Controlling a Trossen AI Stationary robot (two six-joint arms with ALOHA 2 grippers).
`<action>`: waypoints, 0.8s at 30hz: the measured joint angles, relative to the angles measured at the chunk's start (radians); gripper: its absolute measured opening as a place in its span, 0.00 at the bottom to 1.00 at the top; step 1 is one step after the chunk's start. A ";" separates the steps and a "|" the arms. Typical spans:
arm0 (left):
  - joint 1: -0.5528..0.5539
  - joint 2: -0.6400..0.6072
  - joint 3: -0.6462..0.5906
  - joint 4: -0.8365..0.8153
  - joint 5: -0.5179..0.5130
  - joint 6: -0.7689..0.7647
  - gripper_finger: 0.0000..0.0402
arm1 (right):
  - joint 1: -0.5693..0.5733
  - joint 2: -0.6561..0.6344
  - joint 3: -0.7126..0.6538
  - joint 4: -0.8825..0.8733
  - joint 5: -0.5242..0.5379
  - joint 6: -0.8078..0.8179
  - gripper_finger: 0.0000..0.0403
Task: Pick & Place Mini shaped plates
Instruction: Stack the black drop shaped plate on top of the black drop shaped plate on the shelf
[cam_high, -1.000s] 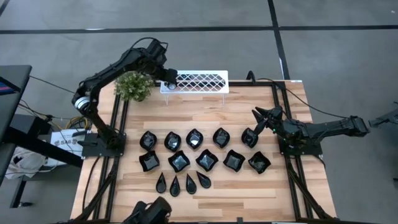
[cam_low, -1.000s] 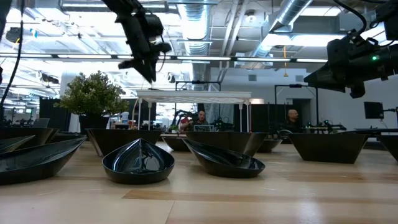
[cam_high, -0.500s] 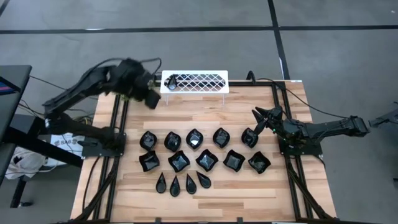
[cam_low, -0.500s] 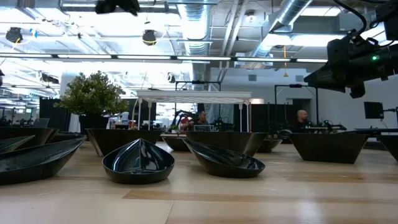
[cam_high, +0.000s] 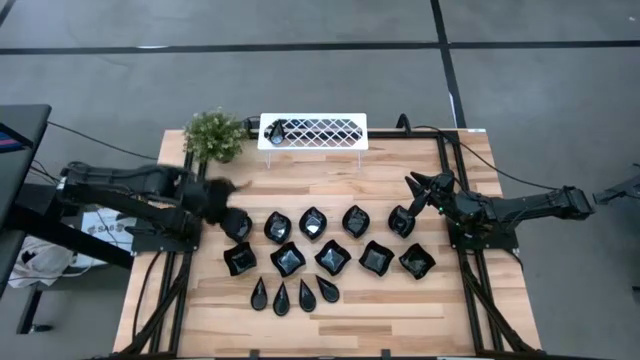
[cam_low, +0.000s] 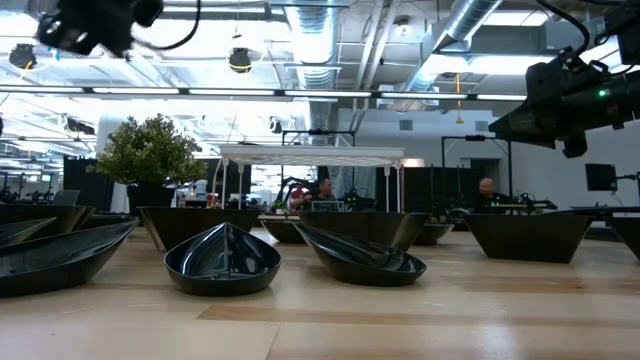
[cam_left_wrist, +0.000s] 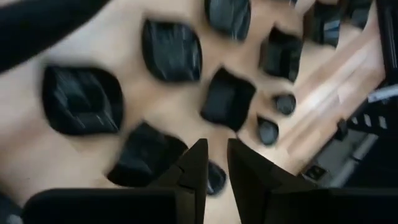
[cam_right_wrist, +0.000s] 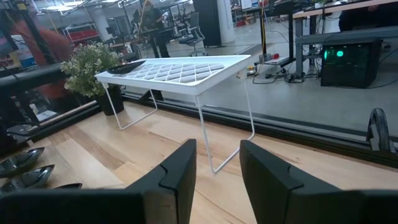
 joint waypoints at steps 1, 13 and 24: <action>-0.028 -0.002 -0.036 0.039 0.014 -0.045 0.15 | 0.000 0.000 0.000 0.000 0.000 0.000 0.30; -0.283 0.080 -0.187 0.406 0.059 -0.395 0.15 | 0.000 0.000 0.000 0.000 0.000 0.000 0.30; -0.483 0.238 -0.187 0.554 0.061 -0.795 0.15 | 0.000 0.000 0.000 0.000 0.000 0.000 0.30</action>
